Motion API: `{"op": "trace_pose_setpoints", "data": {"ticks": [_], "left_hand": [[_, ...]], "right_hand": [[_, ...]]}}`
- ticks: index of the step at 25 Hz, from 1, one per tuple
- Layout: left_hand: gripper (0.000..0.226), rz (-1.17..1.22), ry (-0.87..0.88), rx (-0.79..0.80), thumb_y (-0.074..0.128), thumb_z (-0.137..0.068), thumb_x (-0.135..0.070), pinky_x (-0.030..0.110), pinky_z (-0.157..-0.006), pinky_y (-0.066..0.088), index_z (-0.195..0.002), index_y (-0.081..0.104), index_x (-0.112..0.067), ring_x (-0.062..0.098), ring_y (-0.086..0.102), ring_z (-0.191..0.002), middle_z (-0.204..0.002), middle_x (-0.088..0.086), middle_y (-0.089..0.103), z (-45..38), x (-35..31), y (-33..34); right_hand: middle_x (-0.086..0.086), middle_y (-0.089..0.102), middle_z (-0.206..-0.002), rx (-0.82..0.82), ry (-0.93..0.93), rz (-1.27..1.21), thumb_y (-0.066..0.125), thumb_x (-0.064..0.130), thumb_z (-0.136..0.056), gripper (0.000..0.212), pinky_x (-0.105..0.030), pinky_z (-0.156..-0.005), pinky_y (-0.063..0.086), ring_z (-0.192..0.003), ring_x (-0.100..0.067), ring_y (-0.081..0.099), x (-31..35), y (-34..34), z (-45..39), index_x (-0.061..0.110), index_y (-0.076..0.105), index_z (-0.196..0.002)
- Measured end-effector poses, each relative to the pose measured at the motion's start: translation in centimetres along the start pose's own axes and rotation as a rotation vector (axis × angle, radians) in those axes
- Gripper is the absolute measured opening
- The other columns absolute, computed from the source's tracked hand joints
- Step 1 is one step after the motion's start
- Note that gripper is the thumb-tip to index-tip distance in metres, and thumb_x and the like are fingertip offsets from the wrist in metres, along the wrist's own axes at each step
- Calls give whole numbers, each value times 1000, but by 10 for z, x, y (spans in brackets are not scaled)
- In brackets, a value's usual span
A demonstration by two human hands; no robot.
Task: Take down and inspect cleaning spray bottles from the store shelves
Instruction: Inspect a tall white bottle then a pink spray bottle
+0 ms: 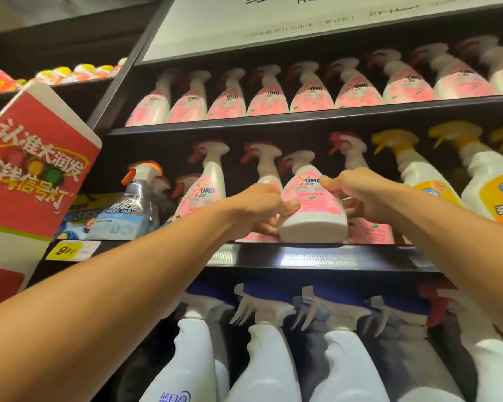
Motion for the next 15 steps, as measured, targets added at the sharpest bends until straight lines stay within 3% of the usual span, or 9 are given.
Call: {"op": "trace_pose_setpoints", "data": {"ticks": [2,6,11,15], "left_hand": [[9,-18,15,10,62,-95,-17,27,-58,56,-98,56,-11,11,65,-60,-90,4,66,-2,-1,2],[15,1,80,4,66,-93,-16,26,-52,55,-104,58,-9,10,67,-55,-88,4,68,-5,-4,4],[32,-5,128,-45,73,-85,-7,25,-46,53,-111,53,-11,9,67,-50,-85,5,65,-11,-4,0],[30,-174,153,-87,76,-83,-8,28,-54,56,-94,51,-21,15,68,-73,-84,1,66,-19,0,3]], "right_hand": [[-14,71,-104,-21,-17,-18,61,24,-97,25,-27,-42,56,-68,-20,70,-1,-3,1,5,59,-114],[-9,71,-91,-32,-55,-61,60,25,-98,21,-25,-38,53,-51,-14,71,-1,-10,4,8,59,-109],[-13,71,-103,-18,-99,-8,61,23,-97,25,-24,-40,52,-72,-20,71,7,-10,5,5,61,-116],[-10,71,-92,-18,-84,30,61,19,-98,24,-23,-38,51,-69,-21,70,5,-5,4,3,63,-116]]}}
Point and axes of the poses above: each hand's wrist, its own z-axis away from the middle knuckle, its own y-axis out of the palm, x = y × z, the point moved 9 cm from there along -z, towards the middle knuckle
